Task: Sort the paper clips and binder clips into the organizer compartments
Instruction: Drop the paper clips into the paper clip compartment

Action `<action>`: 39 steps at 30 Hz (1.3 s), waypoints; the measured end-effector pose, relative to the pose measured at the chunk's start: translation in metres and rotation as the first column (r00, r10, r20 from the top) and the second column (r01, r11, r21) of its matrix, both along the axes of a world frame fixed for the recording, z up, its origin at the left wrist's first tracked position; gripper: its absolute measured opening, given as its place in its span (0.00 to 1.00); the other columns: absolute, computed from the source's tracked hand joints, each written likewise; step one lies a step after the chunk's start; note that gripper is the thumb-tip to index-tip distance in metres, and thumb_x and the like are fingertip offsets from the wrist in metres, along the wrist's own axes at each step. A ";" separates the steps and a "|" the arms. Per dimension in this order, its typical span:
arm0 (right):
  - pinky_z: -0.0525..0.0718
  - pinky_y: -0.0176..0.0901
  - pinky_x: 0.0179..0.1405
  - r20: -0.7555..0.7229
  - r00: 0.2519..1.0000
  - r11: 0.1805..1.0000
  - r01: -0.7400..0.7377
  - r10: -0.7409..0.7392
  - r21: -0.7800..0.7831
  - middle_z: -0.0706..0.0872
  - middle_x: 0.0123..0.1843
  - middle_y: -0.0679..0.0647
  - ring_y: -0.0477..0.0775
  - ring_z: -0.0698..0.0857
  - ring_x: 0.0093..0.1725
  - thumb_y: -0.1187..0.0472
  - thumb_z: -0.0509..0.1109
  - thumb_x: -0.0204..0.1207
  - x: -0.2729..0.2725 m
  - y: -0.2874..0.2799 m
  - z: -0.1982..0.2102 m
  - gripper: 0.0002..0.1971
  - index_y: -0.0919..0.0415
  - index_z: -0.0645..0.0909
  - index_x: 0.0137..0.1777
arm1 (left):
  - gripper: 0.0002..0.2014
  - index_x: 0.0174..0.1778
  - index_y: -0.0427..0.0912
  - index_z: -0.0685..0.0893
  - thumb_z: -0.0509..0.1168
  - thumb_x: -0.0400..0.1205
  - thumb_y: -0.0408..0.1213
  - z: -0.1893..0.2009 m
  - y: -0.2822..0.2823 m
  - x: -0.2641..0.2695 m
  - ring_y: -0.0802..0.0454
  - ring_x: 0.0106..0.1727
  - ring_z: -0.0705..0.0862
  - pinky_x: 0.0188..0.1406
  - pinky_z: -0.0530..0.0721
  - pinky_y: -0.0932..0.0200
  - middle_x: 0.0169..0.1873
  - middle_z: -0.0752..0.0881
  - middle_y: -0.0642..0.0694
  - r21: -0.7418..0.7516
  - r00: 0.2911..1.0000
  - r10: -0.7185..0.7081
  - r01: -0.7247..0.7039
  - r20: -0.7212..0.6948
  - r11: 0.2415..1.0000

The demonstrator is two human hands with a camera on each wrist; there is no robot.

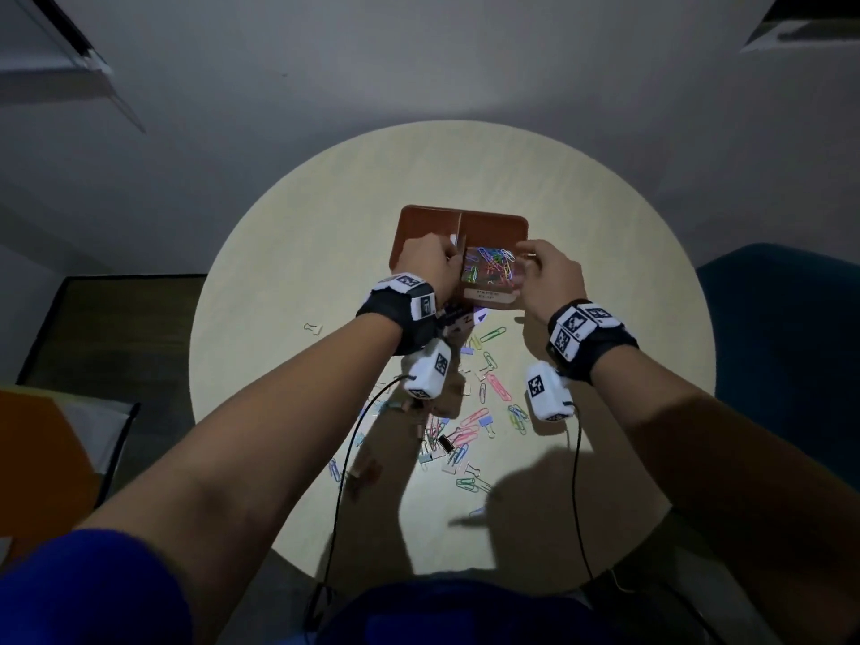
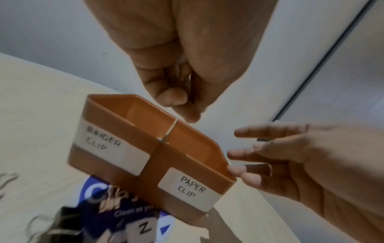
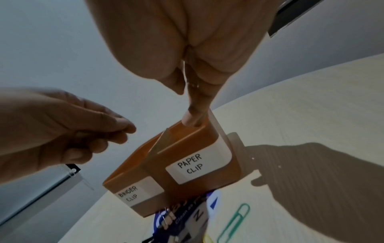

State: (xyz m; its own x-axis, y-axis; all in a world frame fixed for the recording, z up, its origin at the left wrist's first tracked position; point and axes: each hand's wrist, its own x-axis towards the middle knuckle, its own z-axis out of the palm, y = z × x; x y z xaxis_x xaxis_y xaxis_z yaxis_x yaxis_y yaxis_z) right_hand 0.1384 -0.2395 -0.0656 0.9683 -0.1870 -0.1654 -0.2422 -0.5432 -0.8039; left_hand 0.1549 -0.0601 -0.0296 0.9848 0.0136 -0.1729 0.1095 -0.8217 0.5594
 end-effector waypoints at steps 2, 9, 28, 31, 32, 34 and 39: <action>0.91 0.57 0.36 0.060 0.996 0.996 0.068 -0.071 0.053 0.90 0.53 0.54 0.59 0.90 0.44 0.63 0.58 0.81 -0.012 0.000 -0.011 0.14 0.50 0.84 0.54 | 0.12 0.44 0.37 0.89 0.63 0.82 0.39 -0.009 0.017 -0.014 0.41 0.42 0.85 0.42 0.84 0.55 0.41 0.90 0.39 -0.028 0.998 0.056 -0.056 -0.005 0.998; 0.90 0.55 0.46 -0.019 0.994 0.989 -0.108 0.107 -0.105 0.89 0.45 0.53 0.57 0.88 0.43 0.63 0.60 0.78 -0.060 0.007 -0.051 0.11 0.53 0.86 0.49 | 0.09 0.46 0.41 0.89 0.64 0.82 0.37 -0.063 0.095 -0.073 0.45 0.42 0.83 0.43 0.76 0.61 0.43 0.90 0.42 0.018 0.968 0.186 -0.186 -0.167 0.982; 0.80 0.48 0.52 -0.278 0.912 0.763 -0.405 0.301 -0.504 0.85 0.53 0.64 0.65 0.83 0.54 0.67 0.63 0.80 -0.069 0.015 -0.084 0.11 0.65 0.86 0.55 | 0.12 0.58 0.46 0.86 0.69 0.80 0.42 -0.100 0.134 -0.104 0.42 0.54 0.82 0.54 0.83 0.51 0.52 0.81 0.43 0.213 0.973 0.011 0.039 -0.229 0.976; 0.77 0.45 0.47 -0.308 0.912 0.788 -0.395 0.272 -0.473 0.84 0.50 0.64 0.65 0.83 0.51 0.64 0.64 0.80 -0.074 0.016 -0.082 0.09 0.65 0.85 0.50 | 0.09 0.55 0.43 0.86 0.69 0.81 0.40 -0.107 0.126 -0.104 0.40 0.54 0.82 0.53 0.84 0.49 0.51 0.80 0.42 0.239 0.975 -0.057 0.109 -0.213 0.965; 0.76 0.44 0.46 -0.308 0.916 0.806 -0.380 0.258 -0.454 0.84 0.50 0.64 0.65 0.84 0.51 0.64 0.65 0.79 -0.076 0.015 -0.082 0.08 0.64 0.85 0.48 | 0.08 0.54 0.42 0.86 0.68 0.81 0.38 -0.108 0.125 -0.105 0.40 0.55 0.82 0.53 0.83 0.49 0.51 0.80 0.41 0.238 0.975 -0.067 0.118 -0.213 0.964; 0.75 0.42 0.44 -0.308 0.922 0.846 -0.349 0.234 -0.403 0.85 0.47 0.61 0.63 0.84 0.49 0.63 0.68 0.77 -0.079 0.012 -0.080 0.04 0.61 0.84 0.43 | 0.08 0.54 0.39 0.85 0.66 0.83 0.37 -0.108 0.124 -0.107 0.41 0.54 0.81 0.52 0.81 0.50 0.52 0.80 0.41 0.216 0.975 -0.063 0.110 -0.213 0.970; 0.84 0.43 0.35 -0.231 0.966 0.956 -0.169 0.114 -0.238 0.87 0.35 0.53 0.60 0.86 0.37 0.67 0.63 0.71 -0.088 0.004 -0.075 0.09 0.55 0.82 0.35 | 0.03 0.49 0.43 0.84 0.67 0.82 0.38 -0.100 0.127 -0.113 0.48 0.45 0.82 0.44 0.75 0.60 0.43 0.85 0.48 0.040 0.979 0.067 -0.061 -0.190 0.997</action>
